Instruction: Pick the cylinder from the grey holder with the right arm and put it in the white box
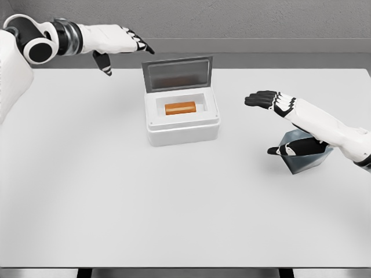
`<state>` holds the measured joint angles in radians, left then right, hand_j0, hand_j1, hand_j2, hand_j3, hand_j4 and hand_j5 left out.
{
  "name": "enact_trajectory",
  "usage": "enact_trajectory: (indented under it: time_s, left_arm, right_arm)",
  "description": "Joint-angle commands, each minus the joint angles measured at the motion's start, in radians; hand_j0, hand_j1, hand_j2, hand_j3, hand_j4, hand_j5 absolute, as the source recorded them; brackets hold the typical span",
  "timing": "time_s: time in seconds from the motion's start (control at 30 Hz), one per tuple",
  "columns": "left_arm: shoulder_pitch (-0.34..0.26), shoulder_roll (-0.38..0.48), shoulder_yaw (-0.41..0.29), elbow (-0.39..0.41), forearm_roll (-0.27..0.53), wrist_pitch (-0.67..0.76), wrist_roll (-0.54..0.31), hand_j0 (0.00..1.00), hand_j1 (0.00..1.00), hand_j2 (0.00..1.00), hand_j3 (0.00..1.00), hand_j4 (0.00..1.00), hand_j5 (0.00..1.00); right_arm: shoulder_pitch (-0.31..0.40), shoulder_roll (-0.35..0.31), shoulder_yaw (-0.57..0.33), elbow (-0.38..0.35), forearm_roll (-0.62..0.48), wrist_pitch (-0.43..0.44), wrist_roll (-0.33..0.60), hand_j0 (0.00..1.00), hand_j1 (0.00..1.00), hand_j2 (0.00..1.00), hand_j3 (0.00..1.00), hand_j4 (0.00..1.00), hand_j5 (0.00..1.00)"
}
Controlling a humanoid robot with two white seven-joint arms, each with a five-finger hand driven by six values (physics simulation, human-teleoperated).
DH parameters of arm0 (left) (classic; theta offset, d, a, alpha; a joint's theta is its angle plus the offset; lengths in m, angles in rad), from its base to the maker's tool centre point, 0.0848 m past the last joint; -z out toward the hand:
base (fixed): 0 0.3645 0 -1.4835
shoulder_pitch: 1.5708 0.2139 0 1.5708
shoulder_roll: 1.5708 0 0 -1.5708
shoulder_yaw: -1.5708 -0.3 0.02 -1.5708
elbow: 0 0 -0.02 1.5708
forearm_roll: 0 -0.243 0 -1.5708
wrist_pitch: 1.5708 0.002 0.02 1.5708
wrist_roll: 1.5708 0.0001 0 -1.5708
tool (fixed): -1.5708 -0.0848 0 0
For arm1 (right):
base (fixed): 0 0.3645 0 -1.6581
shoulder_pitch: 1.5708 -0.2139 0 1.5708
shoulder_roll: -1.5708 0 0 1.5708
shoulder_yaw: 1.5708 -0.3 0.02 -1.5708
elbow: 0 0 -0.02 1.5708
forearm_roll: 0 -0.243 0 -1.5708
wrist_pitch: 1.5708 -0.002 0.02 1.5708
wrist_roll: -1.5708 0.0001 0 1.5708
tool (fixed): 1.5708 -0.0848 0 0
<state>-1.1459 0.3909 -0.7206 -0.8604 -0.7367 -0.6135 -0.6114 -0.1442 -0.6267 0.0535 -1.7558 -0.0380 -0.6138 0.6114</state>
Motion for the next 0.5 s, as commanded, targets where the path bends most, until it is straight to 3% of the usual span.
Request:
enact_trajectory:
  time_s: [0.0,0.4,0.47]
  left_arm:
    - [0.0,-0.012,0.006,0.012,-0.032,0.003,0.001,1.0,1.0,1.0,1.0,1.0,1.0]
    - [0.025,-0.02,-0.003,-0.011,-0.069,0.003,0.001,1.0,1.0,1.0,1.0,1.0,1.0]
    - [0.038,-0.014,0.0,-0.088,-0.069,0.003,0.001,1.0,1.0,1.0,1.0,1.0,1.0]
  right_arm:
    - [0.0,-0.001,0.0,-0.001,-0.008,0.003,-0.001,1.0,1.0,1.0,1.0,1.0,1.0]
    - [0.002,-0.001,-0.001,-0.001,-0.008,0.003,-0.001,1.0,1.0,1.0,1.0,1.0,1.0]
    - [0.003,-0.001,0.0,-0.001,-0.008,0.003,-0.001,1.0,1.0,1.0,1.0,1.0,1.0]
